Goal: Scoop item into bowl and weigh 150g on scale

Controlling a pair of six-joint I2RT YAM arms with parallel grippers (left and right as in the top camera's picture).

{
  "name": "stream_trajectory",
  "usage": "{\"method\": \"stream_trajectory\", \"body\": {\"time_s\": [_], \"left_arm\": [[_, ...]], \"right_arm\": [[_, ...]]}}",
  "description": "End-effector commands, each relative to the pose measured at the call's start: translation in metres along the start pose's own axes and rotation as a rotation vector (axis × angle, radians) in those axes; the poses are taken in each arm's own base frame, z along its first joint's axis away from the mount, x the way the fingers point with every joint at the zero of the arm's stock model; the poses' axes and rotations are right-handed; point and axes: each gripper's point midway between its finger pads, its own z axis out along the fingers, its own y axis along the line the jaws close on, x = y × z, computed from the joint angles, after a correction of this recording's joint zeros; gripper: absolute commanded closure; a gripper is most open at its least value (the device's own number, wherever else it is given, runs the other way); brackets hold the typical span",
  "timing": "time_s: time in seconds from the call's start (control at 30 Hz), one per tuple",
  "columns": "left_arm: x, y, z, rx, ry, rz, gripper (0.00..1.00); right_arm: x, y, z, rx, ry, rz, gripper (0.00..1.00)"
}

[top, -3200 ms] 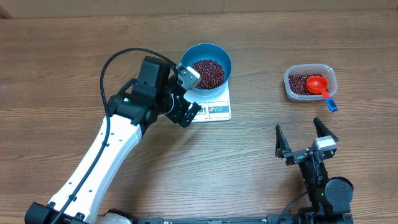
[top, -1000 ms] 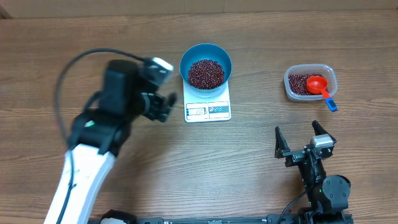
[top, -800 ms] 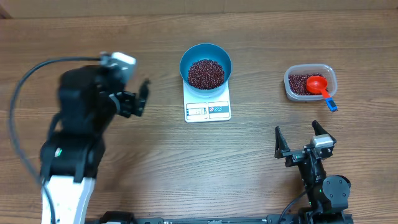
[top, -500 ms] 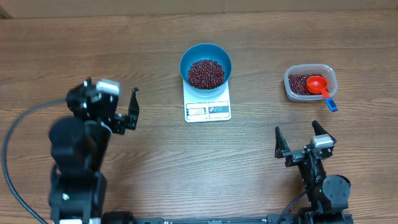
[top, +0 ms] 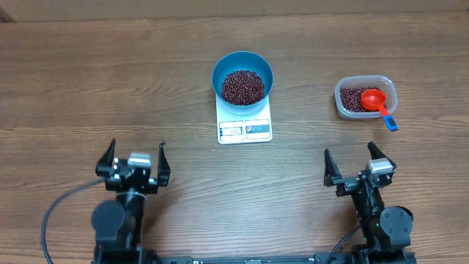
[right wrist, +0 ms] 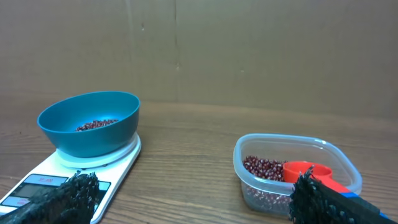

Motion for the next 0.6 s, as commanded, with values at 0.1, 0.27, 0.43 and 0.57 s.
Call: {"method": "stream_trajectory", "body": {"time_s": [0.1,0.27,0.43,0.57], "left_arm": [[0.027,-0.002,-0.006,-0.040,-0.032,0.062,0.00],[0.048,-0.010,-0.005,-0.021,0.000,0.062,0.00],[0.043,-0.010,-0.006,-0.017,-0.024,0.054,0.00],[0.043,-0.010,-0.006,-0.018,-0.022,0.055,0.00]], "right_arm": [[0.002,-0.001,0.000,0.005,-0.003,0.005,0.00],[0.002,-0.001,0.000,0.005,-0.003,0.005,0.00],[0.002,-0.001,0.000,0.005,-0.003,0.005,0.00],[0.002,-0.001,0.000,0.005,-0.003,0.005,0.00]]}}
